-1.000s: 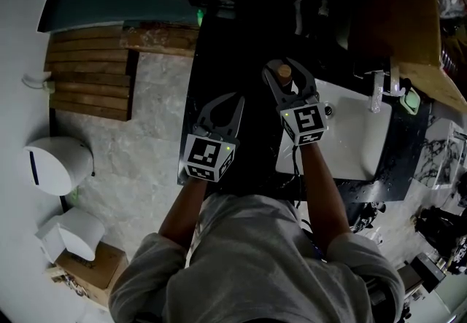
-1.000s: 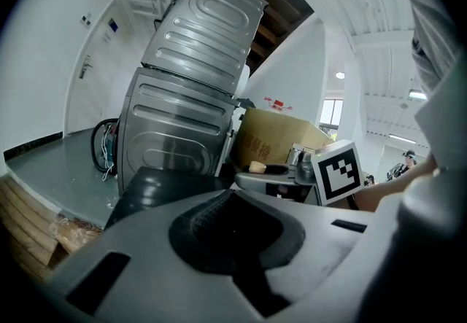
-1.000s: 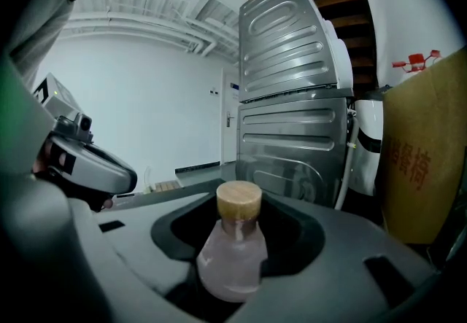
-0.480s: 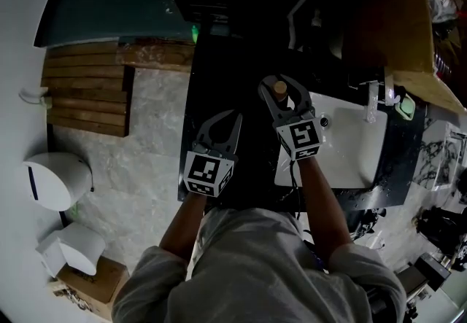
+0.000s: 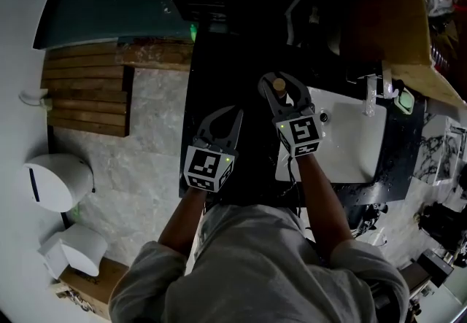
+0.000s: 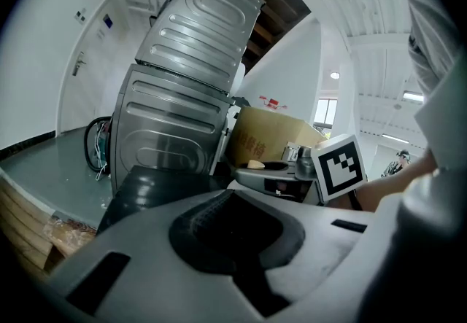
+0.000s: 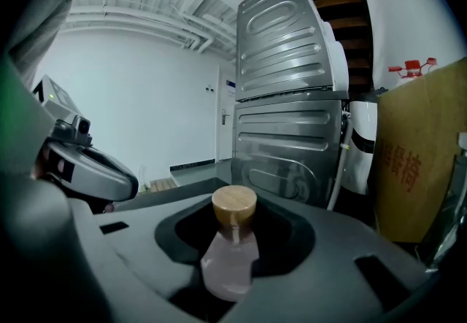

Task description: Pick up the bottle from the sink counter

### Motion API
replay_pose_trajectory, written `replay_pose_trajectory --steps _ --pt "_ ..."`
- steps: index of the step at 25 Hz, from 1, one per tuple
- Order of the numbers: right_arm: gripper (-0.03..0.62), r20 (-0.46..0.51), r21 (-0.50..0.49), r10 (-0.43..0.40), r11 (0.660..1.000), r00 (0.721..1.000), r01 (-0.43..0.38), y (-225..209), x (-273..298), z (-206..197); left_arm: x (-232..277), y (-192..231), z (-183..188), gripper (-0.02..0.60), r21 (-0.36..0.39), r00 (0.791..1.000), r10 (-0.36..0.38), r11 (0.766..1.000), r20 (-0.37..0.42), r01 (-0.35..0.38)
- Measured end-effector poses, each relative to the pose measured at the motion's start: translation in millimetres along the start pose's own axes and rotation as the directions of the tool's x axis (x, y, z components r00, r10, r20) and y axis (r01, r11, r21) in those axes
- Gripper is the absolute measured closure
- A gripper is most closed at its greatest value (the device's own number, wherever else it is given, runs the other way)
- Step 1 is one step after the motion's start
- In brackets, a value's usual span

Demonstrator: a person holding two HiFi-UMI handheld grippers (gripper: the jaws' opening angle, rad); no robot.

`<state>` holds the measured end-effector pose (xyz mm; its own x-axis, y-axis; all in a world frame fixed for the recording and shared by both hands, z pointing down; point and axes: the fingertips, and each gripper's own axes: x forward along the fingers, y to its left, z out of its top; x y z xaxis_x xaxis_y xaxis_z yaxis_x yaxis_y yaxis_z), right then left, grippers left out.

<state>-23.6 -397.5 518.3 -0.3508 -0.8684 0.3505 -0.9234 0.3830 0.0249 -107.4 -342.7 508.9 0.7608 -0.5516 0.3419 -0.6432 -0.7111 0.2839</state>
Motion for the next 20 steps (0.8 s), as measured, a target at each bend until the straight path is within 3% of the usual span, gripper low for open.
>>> replay_pose_trajectory --steps 20 --pt "0.464 0.055 0.032 -0.165 0.986 0.985 0.164 -31.1 -94.7 20.0 29.8 -82.7 22.9 0.571 0.089 0.984 -0.178 0.98 0.021 0.175"
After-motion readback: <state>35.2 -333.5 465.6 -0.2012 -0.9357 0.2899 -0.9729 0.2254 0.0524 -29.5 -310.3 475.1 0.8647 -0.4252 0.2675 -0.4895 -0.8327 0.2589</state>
